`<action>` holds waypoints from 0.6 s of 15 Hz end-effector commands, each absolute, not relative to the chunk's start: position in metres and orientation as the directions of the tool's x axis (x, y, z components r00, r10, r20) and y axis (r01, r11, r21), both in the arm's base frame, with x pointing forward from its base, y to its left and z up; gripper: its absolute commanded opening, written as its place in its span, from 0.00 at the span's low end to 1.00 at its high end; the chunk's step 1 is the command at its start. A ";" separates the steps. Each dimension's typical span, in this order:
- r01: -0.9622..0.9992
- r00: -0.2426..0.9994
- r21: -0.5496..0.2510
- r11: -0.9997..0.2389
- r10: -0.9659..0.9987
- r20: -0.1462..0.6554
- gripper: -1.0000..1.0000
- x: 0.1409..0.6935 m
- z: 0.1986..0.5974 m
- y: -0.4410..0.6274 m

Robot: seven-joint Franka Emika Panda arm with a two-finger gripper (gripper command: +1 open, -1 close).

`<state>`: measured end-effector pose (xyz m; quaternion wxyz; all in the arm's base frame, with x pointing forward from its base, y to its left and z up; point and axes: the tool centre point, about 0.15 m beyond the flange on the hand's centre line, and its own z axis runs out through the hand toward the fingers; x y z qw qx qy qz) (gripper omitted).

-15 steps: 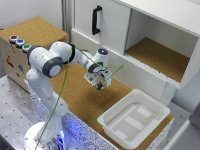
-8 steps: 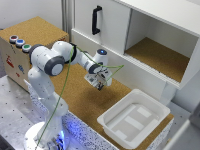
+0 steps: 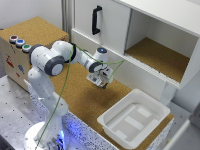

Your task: Rotate the purple block 90 degrees to the left

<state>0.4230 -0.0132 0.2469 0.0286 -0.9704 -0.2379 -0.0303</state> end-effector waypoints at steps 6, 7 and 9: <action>0.983 0.100 -0.152 -0.100 0.995 -0.006 0.00 0.404 0.251 -0.011; 0.988 0.010 -0.155 -0.014 1.000 -0.025 0.00 0.401 0.242 -0.011; 0.978 -0.158 -0.150 0.145 0.984 -0.078 0.00 0.399 0.224 -0.009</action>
